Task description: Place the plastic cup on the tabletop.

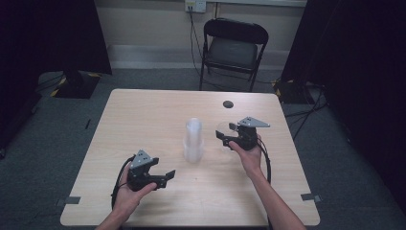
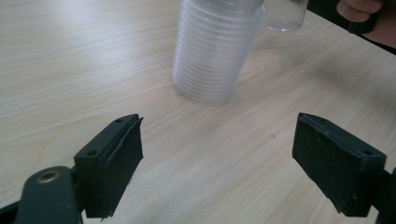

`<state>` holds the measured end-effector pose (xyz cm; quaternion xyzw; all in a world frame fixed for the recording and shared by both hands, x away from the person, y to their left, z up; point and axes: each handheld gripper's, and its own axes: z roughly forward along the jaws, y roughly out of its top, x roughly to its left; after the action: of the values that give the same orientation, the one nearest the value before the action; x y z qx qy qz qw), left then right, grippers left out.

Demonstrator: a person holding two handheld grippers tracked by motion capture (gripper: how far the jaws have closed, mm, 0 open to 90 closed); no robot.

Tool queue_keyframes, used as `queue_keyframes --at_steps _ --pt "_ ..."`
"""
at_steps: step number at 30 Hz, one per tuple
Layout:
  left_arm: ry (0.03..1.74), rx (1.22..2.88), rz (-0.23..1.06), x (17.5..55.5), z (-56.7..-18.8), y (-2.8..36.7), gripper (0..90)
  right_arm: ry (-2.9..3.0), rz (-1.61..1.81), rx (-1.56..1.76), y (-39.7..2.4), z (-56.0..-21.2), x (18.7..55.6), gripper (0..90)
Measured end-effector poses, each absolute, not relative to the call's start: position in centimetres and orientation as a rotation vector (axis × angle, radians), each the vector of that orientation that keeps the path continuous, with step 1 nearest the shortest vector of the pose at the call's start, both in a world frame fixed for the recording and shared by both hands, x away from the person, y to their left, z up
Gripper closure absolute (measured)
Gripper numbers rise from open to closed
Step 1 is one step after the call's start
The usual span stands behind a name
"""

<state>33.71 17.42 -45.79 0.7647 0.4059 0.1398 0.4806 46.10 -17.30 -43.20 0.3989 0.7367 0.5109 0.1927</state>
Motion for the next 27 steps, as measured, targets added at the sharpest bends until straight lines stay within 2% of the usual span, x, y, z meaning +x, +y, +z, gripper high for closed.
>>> queue_keyframes --at_steps 6,27 --pt "0.923 1.9 0.331 33.1 -45.9 17.2 15.9 2.046 1.43 1.14 -16.8 -43.5 47.1 28.6" --pt "0.95 1.908 0.336 33.2 -46.5 17.5 16.3 2.061 1.341 1.182 -15.4 -46.4 49.2 28.0"
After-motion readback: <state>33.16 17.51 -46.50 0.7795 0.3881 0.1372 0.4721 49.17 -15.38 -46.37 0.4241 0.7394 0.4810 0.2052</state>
